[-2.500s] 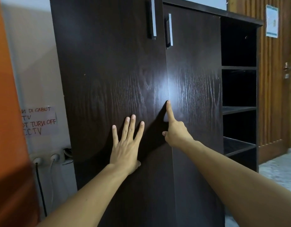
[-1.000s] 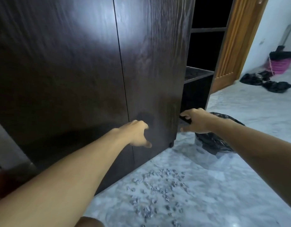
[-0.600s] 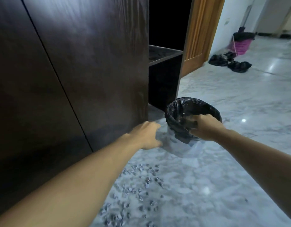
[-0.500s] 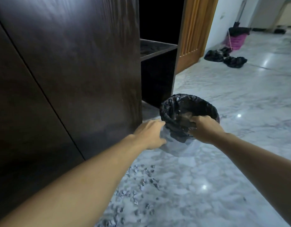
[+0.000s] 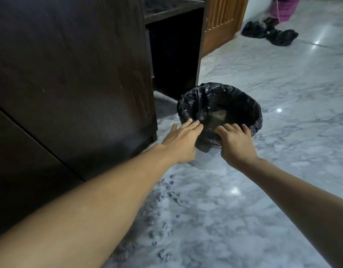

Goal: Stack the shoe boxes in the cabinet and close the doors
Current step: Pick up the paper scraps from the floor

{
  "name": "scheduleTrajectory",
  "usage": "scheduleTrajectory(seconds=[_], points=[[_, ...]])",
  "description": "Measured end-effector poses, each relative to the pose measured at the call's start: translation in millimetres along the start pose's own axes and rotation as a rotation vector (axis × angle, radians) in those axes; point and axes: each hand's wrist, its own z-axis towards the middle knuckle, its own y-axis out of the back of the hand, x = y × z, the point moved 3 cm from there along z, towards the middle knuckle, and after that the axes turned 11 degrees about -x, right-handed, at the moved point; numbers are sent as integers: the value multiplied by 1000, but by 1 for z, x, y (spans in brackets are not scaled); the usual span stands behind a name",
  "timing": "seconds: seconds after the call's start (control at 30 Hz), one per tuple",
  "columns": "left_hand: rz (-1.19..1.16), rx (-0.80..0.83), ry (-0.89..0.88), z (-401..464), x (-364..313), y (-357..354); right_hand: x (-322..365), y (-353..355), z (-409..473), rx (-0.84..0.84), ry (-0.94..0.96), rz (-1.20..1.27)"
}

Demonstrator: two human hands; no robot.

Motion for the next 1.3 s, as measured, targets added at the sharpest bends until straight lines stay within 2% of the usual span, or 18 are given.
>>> scheduleTrajectory(seconds=[0.2, 0.4, 0.47, 0.53, 0.63, 0.77, 1.03, 1.17, 1.3], points=[[49, 59, -59, -40, 18, 10, 32, 1, -37, -112, -15, 9], [88, 32, -18, -86, 50, 29, 78, 15, -55, -259, -20, 113], [124, 32, 5, -103, 71, 31, 99, 20, -63, -345, 45, 174], [144, 47, 30, -124, 94, 25, 120, 18, -74, -360, 147, 256], [133, 102, 82, -167, 121, 1, 140, -4, -94, -184, 229, 397], [83, 234, 124, -236, 137, -55, 144, -40, -123, 77, 220, 449], [14, 336, 207, -332, 123, -141, 157, -82, -198, 611, 420, 277], [31, 363, 258, -352, 123, -161, 163, -95, -228, 724, 468, 181], [61, 347, 322, -359, 128, -176, 170, -100, -242, 745, 443, 174]])
